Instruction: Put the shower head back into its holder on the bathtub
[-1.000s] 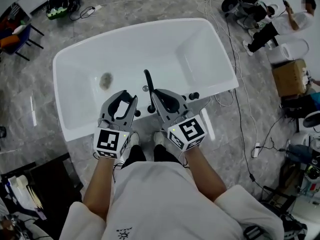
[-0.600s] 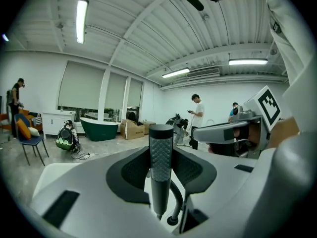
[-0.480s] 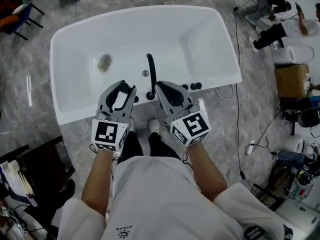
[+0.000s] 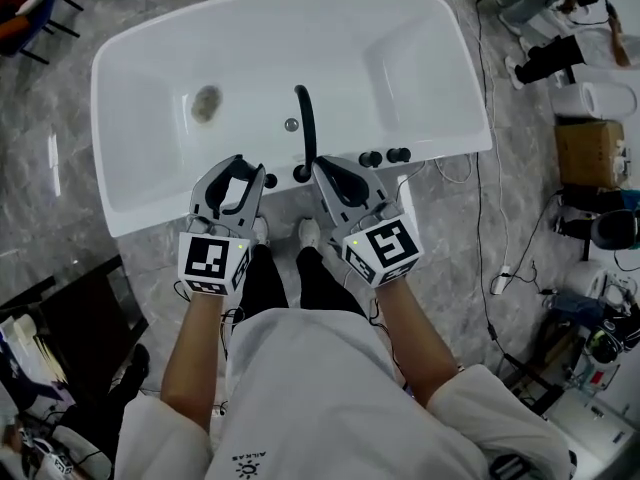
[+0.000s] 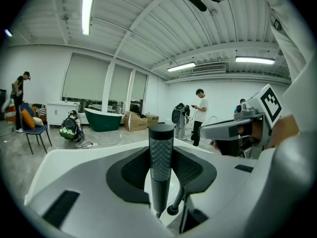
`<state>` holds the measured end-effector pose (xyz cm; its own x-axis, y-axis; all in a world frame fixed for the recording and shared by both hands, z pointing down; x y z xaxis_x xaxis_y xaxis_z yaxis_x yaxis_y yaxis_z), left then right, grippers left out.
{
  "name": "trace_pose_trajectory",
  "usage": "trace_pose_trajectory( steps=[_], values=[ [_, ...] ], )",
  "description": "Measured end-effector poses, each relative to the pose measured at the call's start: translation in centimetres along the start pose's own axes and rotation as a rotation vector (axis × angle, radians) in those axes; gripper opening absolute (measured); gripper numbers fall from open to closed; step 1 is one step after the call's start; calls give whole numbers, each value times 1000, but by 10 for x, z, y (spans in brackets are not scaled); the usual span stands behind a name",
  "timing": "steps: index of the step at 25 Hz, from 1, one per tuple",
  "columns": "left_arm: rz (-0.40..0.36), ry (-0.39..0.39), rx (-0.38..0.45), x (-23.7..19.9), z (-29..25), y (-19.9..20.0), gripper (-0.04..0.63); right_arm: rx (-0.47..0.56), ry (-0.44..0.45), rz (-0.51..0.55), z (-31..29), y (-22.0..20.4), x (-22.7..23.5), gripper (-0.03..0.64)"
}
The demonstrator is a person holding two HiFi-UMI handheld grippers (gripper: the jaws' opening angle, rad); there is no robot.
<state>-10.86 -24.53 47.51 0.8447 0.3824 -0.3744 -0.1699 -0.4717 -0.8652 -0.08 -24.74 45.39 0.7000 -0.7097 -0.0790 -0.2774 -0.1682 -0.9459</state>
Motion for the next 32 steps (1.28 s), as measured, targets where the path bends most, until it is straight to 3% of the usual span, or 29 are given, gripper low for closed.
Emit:
trace_pose_trajectory(
  steps=[20,32],
  values=[
    [30,27,-88,-21,-33,-72,146,-98,42,-13,-10,-72,-5,18],
    [45,46,-130,-31,-55,-113,146,-103,89,-38,-17,-100,-14,18]
  ],
)
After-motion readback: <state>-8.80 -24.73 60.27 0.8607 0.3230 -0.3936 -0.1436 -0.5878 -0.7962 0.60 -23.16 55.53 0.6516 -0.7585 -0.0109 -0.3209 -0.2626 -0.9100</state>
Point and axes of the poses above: the fingertips, and each gripper's own axes: z backward along the fingers, x to its right, y out of its top, the point moved 1 cm from there along z, backward along the fingers, and after that the axes turned 15 degrees about z, right-handed, at the moved point
